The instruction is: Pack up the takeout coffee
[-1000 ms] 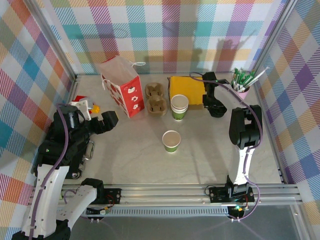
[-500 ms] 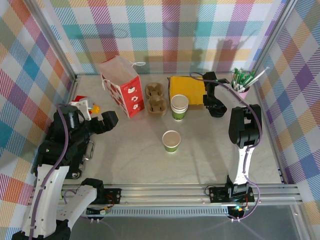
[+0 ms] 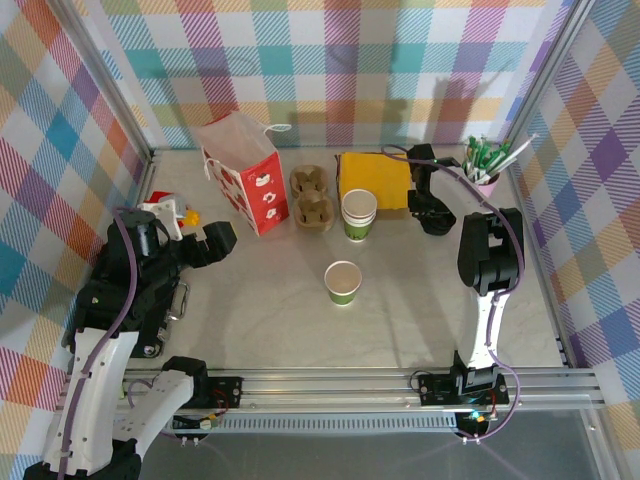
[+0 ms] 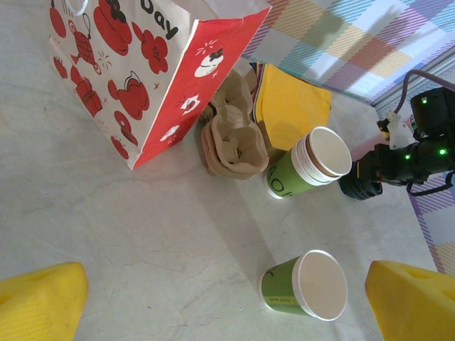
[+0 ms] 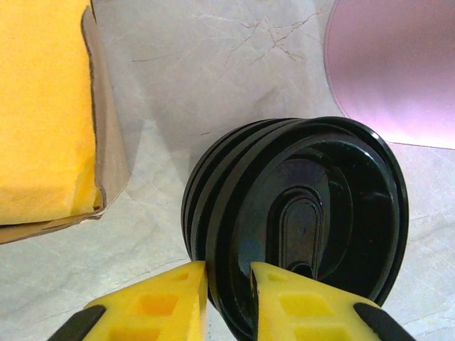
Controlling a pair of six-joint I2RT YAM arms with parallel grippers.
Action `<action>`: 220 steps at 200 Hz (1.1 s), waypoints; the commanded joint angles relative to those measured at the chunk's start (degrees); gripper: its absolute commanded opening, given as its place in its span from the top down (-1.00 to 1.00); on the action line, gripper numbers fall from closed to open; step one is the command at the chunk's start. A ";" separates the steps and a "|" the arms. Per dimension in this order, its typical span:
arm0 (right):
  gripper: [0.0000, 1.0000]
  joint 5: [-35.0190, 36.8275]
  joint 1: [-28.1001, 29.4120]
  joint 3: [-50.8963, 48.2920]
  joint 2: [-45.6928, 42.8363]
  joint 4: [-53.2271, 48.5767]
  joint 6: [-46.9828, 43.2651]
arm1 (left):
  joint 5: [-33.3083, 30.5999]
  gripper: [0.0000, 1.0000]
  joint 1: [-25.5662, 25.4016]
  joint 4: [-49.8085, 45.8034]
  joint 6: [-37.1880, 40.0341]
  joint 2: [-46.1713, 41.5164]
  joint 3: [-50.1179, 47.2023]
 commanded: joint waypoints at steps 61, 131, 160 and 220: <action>0.77 -0.79 -0.51 1.93 -0.46 -2.68 0.53 | 1.01 -0.99 -0.39 0.61 0.86 0.03 0.63; 0.82 -7.43 -0.44 -0.60 -10.78 -5.42 3.79 | 1.72 -0.99 -0.35 1.34 0.73 -0.30 0.81; 0.81 -15.14 -0.20 -3.28 -18.70 -5.64 6.73 | 3.85 -0.99 -0.39 2.56 0.21 -0.33 0.80; 0.79 -33.45 3.89 -10.18 -32.88 -0.84 17.30 | 8.31 -0.97 -3.50 9.01 -4.61 -0.41 -2.10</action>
